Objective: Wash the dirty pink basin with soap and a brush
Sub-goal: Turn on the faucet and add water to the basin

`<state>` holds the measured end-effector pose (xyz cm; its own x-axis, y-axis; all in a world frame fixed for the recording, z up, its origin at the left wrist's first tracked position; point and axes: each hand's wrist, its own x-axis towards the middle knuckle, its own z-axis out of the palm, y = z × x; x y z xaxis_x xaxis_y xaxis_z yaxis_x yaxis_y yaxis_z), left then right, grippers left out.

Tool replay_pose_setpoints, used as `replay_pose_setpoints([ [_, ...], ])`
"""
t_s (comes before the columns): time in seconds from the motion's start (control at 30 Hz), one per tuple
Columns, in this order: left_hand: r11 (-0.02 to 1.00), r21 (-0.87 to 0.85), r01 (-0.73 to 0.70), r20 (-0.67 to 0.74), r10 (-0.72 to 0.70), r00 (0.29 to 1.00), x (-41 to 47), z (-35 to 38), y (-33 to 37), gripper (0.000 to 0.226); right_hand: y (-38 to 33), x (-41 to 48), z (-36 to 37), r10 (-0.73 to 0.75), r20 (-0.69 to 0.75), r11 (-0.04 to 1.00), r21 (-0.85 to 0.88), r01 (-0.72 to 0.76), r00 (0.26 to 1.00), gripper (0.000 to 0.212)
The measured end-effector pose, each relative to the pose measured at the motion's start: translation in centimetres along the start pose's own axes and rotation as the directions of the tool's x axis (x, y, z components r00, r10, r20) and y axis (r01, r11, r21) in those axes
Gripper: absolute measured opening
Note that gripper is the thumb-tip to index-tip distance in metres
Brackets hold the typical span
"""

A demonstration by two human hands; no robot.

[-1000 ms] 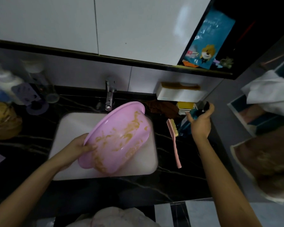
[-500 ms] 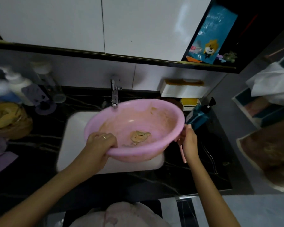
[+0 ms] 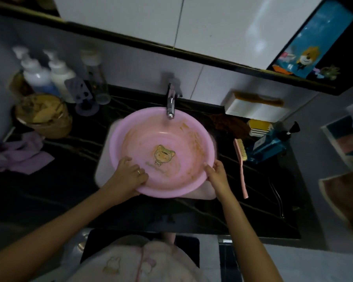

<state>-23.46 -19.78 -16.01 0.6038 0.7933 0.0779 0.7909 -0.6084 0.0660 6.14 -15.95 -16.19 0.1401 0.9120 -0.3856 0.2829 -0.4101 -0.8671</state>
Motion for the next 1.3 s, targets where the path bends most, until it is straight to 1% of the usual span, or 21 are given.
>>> replay_pose_setpoints([
  [0.07, 0.999, -0.031, 0.023, 0.205, -0.016, 0.979, -0.6, 1.4, 0.2, 0.05, 0.5, 0.2, 0.4, 0.017, 0.025, 0.999, -0.036, -0.016, 1.0, 0.066],
  [0.13, 0.996, -0.071, 0.056, 0.32, -0.031, 0.947, -0.9, 2.1, 0.4, 0.079, 0.9, 0.2, 0.4, 0.017, 0.046, 0.997, -0.076, -0.013, 0.999, 0.082],
  [0.17, 0.984, -0.147, 0.099, 0.311, -0.049, 0.949, -1.0, 2.5, 0.5, 0.09, 1.1, 0.4, 0.5, 0.013, 0.051, 0.995, -0.102, -0.008, 0.999, 0.081],
  [0.2, 0.96, -0.231, 0.158, 0.293, -0.087, 0.952, -1.1, 2.6, 0.6, 0.094, 1.0, 0.6, 0.5, 0.004, 0.032, 0.991, -0.136, 0.0, 0.999, 0.077],
  [0.23, 0.913, -0.33, 0.239, 0.275, -0.149, 0.95, -1.0, 2.5, 0.6, 0.089, 0.8, 1.0, 0.5, -0.011, -0.022, 0.981, -0.194, 0.007, 1.0, 0.073],
  [0.27, 0.825, -0.465, 0.322, 0.26, -0.221, 0.94, -1.0, 1.9, 0.8, 0.076, 0.4, 1.5, 0.5, -0.042, -0.107, 0.964, -0.266, 0.012, 0.993, 0.068],
  [0.3, 0.67, -0.627, 0.398, 0.244, -0.316, 0.917, -0.8, 1.4, 0.9, 0.06, -0.5, 1.9, 0.5, -0.104, -0.195, 0.94, -0.339, 0.033, 0.975, 0.063],
  [0.33, 0.449, -0.783, 0.431, 0.232, -0.432, 0.871, -0.4, 0.7, 0.9, 0.042, -2.0, 2.4, 0.6, -0.194, -0.242, 0.915, -0.394, 0.086, 0.951, 0.059],
  [0.37, 0.191, -0.886, 0.423, 0.27, -0.529, 0.804, 0.0, 0.2, 0.8, 0.027, -3.7, 2.9, 0.9, -0.282, -0.244, 0.89, -0.427, 0.158, 0.928, 0.057],
  [0.4, -0.041, -0.918, 0.394, 0.342, -0.582, 0.738, 0.5, -0.4, 0.6, 0.02, -5.8, 3.6, 1.3, -0.362, -0.203, 0.857, -0.457, 0.238, 0.91, 0.056],
  [0.43, -0.219, -0.907, 0.36, 0.416, -0.591, 0.691, 1.1, -0.8, 0.2, 0.022, -7.9, 4.5, 1.8, -0.425, -0.131, 0.814, -0.489, 0.314, 0.896, 0.055],
  [0.5, -0.496, -0.832, 0.248, 0.517, -0.534, 0.669, 2.0, -1.3, -0.6, 0.034, -12.0, 6.4, 3.5, -0.497, 0.013, 0.72, -0.552, 0.421, 0.867, 0.056],
  [0.53, -0.597, -0.782, 0.178, 0.541, -0.509, 0.67, 2.4, -1.6, -0.8, 0.038, -13.9, 7.6, 4.4, -0.503, 0.072, 0.689, -0.568, 0.45, 0.861, 0.057],
  [0.57, -0.66, -0.741, 0.123, 0.556, -0.501, 0.664, 2.8, -1.8, -1.0, 0.041, -15.5, 8.7, 5.4, -0.489, 0.119, 0.669, -0.584, 0.459, 0.864, 0.057],
  [0.67, -0.742, -0.67, 0.005, 0.571, -0.511, 0.642, 3.5, -2.0, -0.7, 0.042, -18.5, 11.8, 8.5, -0.451, 0.228, 0.59, -0.649, 0.48, 0.863, 0.06],
  [0.73, -0.765, -0.643, -0.041, 0.573, -0.516, 0.637, 3.8, -2.1, -0.5, 0.041, -19.0, 12.8, 10.0, -0.469, 0.201, 0.557, -0.688, 0.465, 0.86, 0.058],
  [0.83, -0.766, -0.642, -0.04, 0.579, -0.518, 0.63, 4.3, -1.9, -0.5, 0.042, -18.6, 13.4, 10.7, -0.538, 0.107, 0.479, -0.778, 0.408, 0.836, 0.047],
  [0.97, -0.75, -0.661, -0.017, 0.584, -0.529, 0.616, 4.7, -1.5, -0.3, 0.043, -18.6, 14.4, 10.2, -0.59, 0.159, 0.401, -0.793, 0.459, 0.792, 0.041],
  [1.1, -0.73, -0.683, 0.001, 0.588, -0.549, 0.594, 5.3, -1.1, 0.0, 0.042, -18.8, 15.1, 10.2, -0.604, 0.194, 0.39, -0.773, 0.499, 0.773, 0.036],
  [1.23, -0.718, -0.696, 0.026, 0.589, -0.55, 0.591, 5.9, -1.0, 0.2, 0.041, -20.2, 15.6, 9.8, -0.559, 0.232, 0.471, -0.701, 0.535, 0.796, 0.037],
  [1.3, -0.716, -0.698, 0.034, 0.593, -0.55, 0.588, 6.2, -0.9, 0.5, 0.041, -20.9, 15.9, 9.6, -0.519, 0.264, 0.475, -0.702, 0.531, 0.813, 0.039],
])
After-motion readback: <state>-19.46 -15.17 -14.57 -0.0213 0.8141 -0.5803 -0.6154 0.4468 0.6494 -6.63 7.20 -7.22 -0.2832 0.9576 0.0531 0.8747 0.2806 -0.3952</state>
